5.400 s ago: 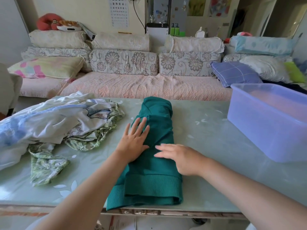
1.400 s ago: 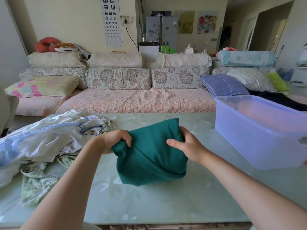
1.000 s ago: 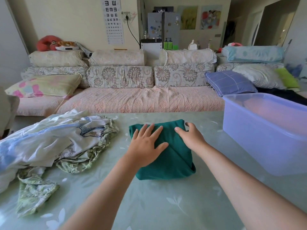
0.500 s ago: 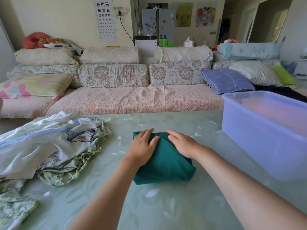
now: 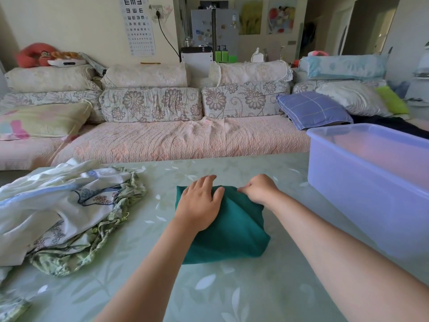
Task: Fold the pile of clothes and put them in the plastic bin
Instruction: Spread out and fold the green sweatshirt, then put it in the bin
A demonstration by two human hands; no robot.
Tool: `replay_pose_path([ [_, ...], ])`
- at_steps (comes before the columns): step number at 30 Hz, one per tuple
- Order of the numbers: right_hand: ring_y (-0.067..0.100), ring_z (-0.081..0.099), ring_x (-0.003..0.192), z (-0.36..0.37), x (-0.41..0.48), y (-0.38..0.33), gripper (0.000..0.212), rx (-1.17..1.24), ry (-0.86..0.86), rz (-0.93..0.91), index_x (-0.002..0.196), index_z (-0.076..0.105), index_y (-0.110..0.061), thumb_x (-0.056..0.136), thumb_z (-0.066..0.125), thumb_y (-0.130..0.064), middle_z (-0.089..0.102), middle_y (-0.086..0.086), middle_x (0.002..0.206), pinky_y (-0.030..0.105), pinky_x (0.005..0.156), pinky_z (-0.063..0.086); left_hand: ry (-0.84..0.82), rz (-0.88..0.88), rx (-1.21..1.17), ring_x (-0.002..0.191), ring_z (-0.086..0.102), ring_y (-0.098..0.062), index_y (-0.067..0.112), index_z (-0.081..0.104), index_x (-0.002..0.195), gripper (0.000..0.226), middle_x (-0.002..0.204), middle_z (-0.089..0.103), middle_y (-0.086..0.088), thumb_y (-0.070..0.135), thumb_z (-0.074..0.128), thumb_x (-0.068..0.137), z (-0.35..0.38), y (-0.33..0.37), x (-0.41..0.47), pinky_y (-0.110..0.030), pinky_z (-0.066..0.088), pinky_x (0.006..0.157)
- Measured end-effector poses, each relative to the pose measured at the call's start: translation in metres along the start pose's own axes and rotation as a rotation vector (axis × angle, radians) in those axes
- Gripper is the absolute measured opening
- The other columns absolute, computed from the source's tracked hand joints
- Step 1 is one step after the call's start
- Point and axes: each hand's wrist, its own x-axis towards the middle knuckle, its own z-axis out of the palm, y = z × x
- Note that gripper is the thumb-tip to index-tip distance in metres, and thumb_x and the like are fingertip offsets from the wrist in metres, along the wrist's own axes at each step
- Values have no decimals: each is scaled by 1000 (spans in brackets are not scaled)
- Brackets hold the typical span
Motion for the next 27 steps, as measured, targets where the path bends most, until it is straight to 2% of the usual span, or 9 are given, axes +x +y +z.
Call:
replay_pose_path([
  [4, 28, 55, 72, -7, 9, 2, 40, -161, 240, -7, 64, 52, -17, 96, 59, -40, 61, 3, 75, 33, 64, 40, -50, 27, 6, 150, 2, -10, 37, 12, 155, 69, 163, 8, 10, 64, 23, 92, 9, -21, -9, -35, 8, 122],
  [7, 31, 63, 94, -10, 13, 12, 31, -277, 396, 4, 85, 60, -15, 102, 50, -39, 66, 7, 101, 37, 80, 41, -138, -35, -121, 149, 9, -10, 40, 16, 154, 63, 161, 16, 11, 62, 28, 95, 12, -32, -16, -31, 9, 121],
  [9, 31, 63, 93, -3, 16, 19, 32, -260, 336, 18, 85, 61, -13, 100, 51, -40, 68, 7, 100, 35, 78, 43, -195, -53, -143, 145, 20, -13, 43, 23, 151, 54, 157, 27, 9, 56, 31, 99, 11, -35, -16, -30, 14, 120],
  [12, 31, 57, 78, -2, 15, 17, 38, -136, 218, 47, 68, 52, -15, 97, 53, -40, 61, 6, 77, 32, 65, 39, -276, -103, -148, 139, 35, -20, 51, 27, 146, 51, 151, 37, 6, 62, 28, 96, 5, -38, -11, -36, 26, 115],
  [14, 30, 58, 76, -14, 7, 11, 40, -50, 189, 80, 71, 54, -12, 95, 47, -43, 60, 5, 76, 32, 63, 38, -329, -161, -110, 137, 37, -22, 49, 32, 144, 52, 150, 40, 2, 63, 30, 95, -2, -38, -2, -37, 28, 111],
  [17, 24, 57, 65, -28, -9, 7, 50, 3, 42, 161, 78, 58, -12, 89, 41, -58, 66, 5, 79, 29, 60, 39, -366, -251, -51, 134, 40, -25, 50, 39, 139, 70, 143, 44, 0, 78, 30, 76, -11, -34, 10, -42, 28, 111],
  [19, 22, 51, 53, -27, -13, 8, 45, 92, -50, 140, 70, 57, -14, 84, 53, -57, 64, 4, 67, 26, 53, 37, -344, -271, -92, 132, 37, -27, 51, 44, 133, 84, 134, 46, -2, 87, 28, 59, -9, -34, 11, -44, 25, 112],
  [23, 23, 45, 46, -22, -13, 21, 48, 77, 68, 83, 58, 44, -13, 87, 71, -41, 48, 5, 52, 28, 50, 40, -358, -354, -352, 126, 43, -25, 44, 47, 133, 94, 138, 47, 1, 93, 40, 53, -2, -42, 7, -38, 29, 110],
  [27, 27, 58, 57, -21, -25, 36, 38, 56, 62, 152, 69, 58, -5, 86, 73, -36, 58, 7, 64, 41, 62, 60, -458, -419, -300, 127, 46, -25, 45, 37, 142, 95, 143, 48, -1, 96, 38, 62, -11, -44, 3, -41, 30, 110],
])
